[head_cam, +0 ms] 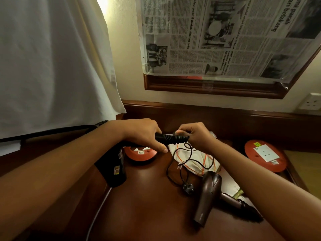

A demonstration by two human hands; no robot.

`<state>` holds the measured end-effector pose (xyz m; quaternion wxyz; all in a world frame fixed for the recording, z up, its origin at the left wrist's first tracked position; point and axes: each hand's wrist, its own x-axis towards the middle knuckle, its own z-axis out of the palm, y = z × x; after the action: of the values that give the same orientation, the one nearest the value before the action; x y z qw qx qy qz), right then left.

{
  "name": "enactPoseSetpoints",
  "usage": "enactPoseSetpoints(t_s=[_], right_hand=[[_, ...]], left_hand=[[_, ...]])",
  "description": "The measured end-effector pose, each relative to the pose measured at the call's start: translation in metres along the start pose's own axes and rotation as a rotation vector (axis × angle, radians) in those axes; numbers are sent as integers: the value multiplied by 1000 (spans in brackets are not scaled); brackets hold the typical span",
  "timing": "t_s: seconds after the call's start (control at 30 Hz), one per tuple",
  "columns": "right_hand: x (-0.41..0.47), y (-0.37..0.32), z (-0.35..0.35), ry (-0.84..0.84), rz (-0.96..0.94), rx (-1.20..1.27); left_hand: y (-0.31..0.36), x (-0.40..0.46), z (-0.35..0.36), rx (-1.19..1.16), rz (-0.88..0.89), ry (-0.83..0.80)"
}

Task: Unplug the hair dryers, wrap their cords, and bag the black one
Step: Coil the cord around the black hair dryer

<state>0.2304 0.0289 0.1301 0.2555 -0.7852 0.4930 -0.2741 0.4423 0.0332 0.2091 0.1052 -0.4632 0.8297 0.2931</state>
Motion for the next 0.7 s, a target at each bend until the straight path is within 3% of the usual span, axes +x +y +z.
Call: enactPoseSetpoints(t_s=[0.3,0.47,0.7], right_hand=[[10,-28,-32,-53,-327,-337],[-2,-41,-34,-44,-366,-428],[-19,-45,-18,-15,-341,-439]], left_hand=[[0,5,9,250,-65,-17],[-8,11,19,266,-151,-1],[-4,19,26,282,-144,71]])
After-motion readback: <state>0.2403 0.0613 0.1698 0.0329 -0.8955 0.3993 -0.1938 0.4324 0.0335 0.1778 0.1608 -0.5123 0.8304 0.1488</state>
